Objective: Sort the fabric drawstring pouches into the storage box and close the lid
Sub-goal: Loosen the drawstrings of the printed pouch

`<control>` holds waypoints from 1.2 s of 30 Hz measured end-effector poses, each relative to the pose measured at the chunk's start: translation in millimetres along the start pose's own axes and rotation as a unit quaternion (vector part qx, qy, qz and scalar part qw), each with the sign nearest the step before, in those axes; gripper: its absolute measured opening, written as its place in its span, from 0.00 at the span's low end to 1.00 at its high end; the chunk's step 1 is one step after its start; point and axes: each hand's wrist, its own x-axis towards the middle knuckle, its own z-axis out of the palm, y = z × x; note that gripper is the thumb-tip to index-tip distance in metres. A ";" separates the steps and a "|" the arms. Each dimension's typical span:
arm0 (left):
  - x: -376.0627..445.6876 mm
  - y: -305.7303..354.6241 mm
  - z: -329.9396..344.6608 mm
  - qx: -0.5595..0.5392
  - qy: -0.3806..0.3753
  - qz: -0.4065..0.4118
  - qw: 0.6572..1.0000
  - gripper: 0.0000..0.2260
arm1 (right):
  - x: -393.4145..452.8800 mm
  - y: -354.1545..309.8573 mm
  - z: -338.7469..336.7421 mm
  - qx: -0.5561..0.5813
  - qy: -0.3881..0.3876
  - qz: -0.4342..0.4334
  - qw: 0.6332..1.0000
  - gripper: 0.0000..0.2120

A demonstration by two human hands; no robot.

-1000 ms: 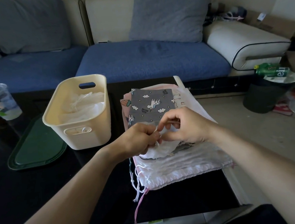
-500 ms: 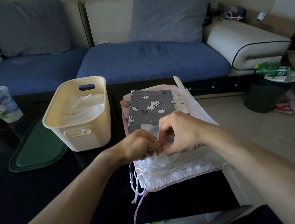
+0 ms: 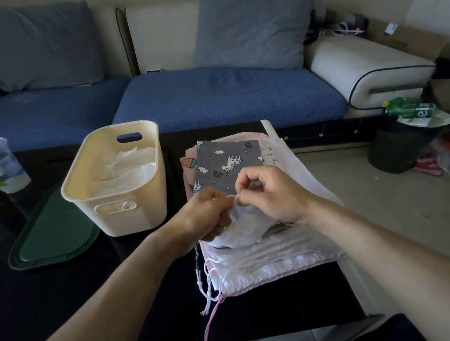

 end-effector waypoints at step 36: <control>8.2 -9.8 9.8 0.078 0.167 0.185 0.965 0.03 | 4.8 17.4 -12.5 -0.057 0.041 0.017 0.997 0.02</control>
